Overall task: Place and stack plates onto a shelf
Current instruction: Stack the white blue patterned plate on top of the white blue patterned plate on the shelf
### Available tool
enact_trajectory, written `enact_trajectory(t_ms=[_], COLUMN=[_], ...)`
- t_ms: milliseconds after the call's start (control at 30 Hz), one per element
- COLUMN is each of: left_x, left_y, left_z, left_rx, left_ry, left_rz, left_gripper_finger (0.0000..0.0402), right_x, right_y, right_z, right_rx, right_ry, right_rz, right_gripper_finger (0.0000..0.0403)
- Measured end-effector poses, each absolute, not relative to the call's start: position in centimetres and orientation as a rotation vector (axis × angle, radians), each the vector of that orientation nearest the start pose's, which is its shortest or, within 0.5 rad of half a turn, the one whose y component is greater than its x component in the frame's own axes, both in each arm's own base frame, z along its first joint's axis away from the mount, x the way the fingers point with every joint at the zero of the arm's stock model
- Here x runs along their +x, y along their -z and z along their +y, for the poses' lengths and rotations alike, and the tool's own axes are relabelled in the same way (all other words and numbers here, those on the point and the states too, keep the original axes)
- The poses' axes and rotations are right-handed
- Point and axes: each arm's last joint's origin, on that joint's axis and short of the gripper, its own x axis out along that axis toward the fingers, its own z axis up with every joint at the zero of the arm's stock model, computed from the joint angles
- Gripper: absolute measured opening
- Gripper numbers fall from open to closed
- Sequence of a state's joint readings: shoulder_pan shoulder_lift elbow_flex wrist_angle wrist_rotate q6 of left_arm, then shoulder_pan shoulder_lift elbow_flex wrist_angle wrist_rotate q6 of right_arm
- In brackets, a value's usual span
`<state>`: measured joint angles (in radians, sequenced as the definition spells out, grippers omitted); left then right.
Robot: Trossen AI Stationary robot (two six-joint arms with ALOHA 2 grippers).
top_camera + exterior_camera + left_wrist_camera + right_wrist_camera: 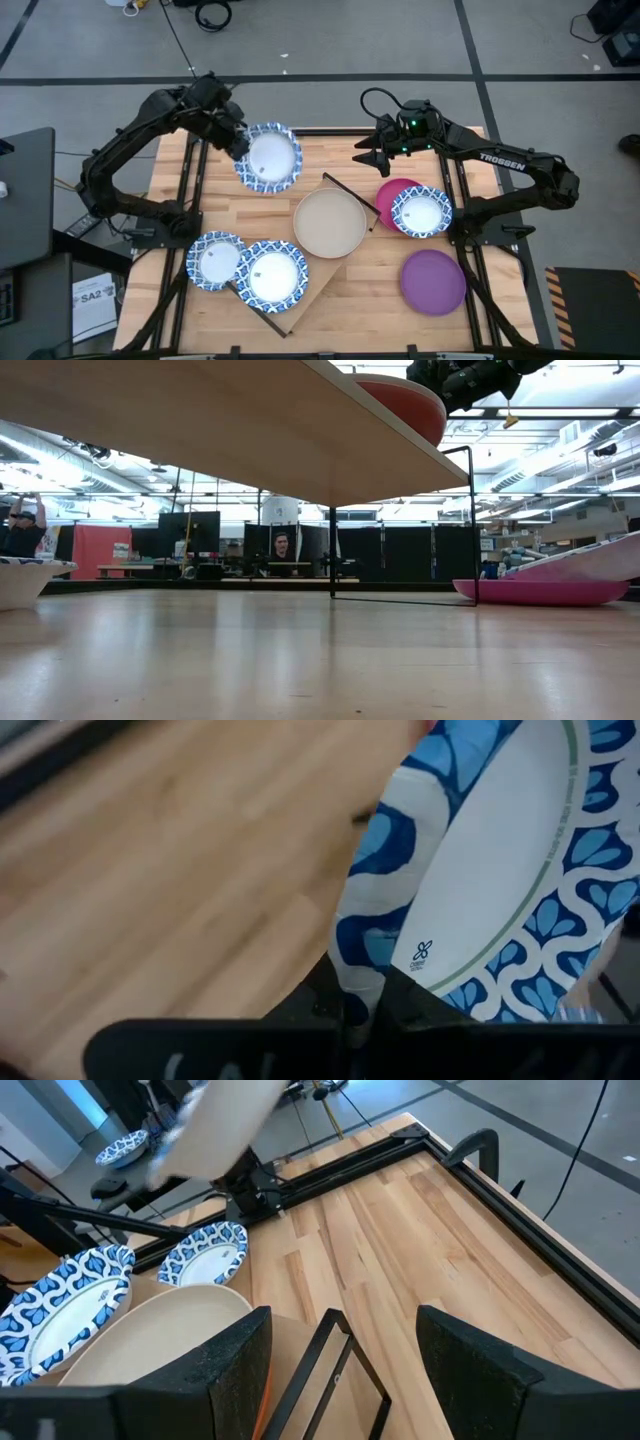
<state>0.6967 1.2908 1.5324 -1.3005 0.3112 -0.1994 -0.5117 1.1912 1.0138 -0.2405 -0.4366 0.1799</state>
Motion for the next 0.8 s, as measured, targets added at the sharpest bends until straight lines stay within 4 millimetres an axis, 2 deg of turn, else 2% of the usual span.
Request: enact_trajectory(t_ms=[233, 433, 800], left_x=[18.1, 19.3, 20.6], left_y=[-38.8, -38.8, -38.8], left_z=[10.0, 7.3, 2.1], left_rx=[-0.748, -0.764, -0.772], left_ry=[-0.327, -0.207, -0.092], left_rz=[1.028, 1.075, 1.168], left_gripper_finger=[0.0013, 0.0013, 0.0013], right_x=[23.3, 23.2, 23.2], right_y=[-32.6, -32.6, -32.6], right_z=[-11.7, -11.7, -11.7], right_rx=[0.369, 0.369, 0.369], right_ry=[0.108, 0.108, 0.108], right_rz=[0.366, 0.366, 0.366], right_gripper_finger=[0.0254, 0.0254, 0.0254])
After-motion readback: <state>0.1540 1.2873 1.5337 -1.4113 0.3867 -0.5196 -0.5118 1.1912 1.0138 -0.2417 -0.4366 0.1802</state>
